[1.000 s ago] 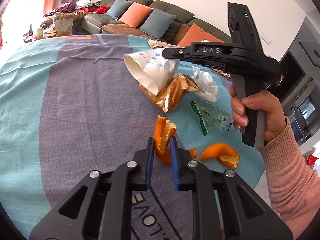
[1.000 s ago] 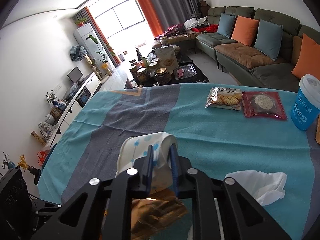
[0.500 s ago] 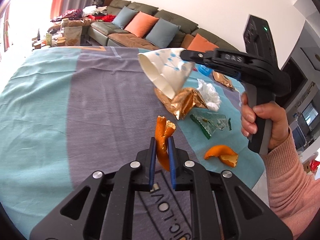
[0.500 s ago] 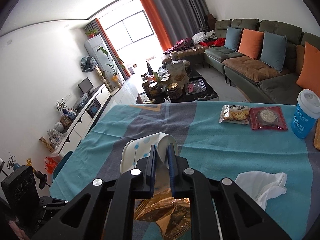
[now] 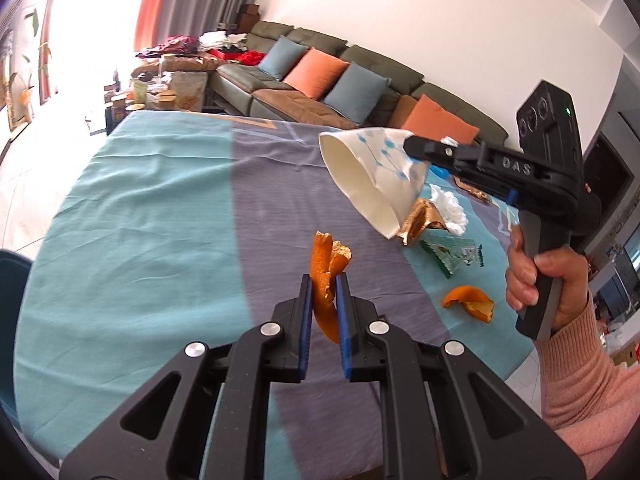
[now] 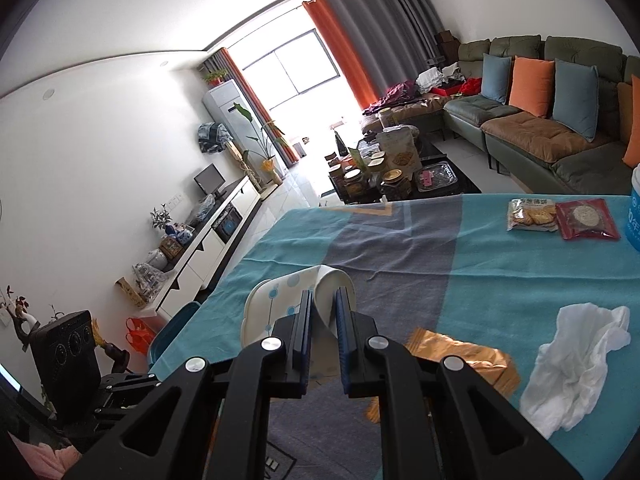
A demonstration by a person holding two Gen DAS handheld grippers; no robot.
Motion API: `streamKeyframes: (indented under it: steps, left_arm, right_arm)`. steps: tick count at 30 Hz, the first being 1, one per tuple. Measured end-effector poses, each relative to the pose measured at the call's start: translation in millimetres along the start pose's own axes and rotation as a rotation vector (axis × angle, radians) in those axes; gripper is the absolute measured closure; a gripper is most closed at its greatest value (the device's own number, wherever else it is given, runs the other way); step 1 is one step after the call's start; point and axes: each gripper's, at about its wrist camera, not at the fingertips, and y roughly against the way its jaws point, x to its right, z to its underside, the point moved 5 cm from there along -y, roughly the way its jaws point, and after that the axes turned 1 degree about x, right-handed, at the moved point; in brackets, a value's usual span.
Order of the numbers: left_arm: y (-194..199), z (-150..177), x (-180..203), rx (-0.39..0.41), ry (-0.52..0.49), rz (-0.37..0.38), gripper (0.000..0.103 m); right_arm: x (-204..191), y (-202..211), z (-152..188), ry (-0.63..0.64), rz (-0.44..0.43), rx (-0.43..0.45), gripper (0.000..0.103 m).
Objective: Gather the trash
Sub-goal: 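Carry the orange peel and paper cup with both tools over the teal bin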
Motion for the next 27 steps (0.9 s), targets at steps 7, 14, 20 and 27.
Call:
streamKeyframes:
  steps: [7, 14, 20, 27]
  left_arm:
    - [29.0, 4.9, -25.0, 0.034, 0.029, -0.047, 0.091]
    - [51.0, 8.1, -48.4, 0.061, 0.059, -0.085, 0.091]
    - [68.8, 11.3, -66.4, 0.08, 0.084, -0.118, 0.091]
    - [94.9, 15.2, -92.5, 0.112, 0.123, -0.167, 0.091]
  right_arm:
    - [-28.8, -12.1, 8.9, 0.007, -0.058, -0.018, 0.093]
    - [-52.4, -28.3, 19.5, 0.017, -0.099, -0.049, 0.093]
    - [-71.7, -41.0, 23.5, 0.03, -0.134, -0.071, 0.093]
    - [-98.0, -56.6, 23.1, 0.052, -0.178, -0.09, 0.093]
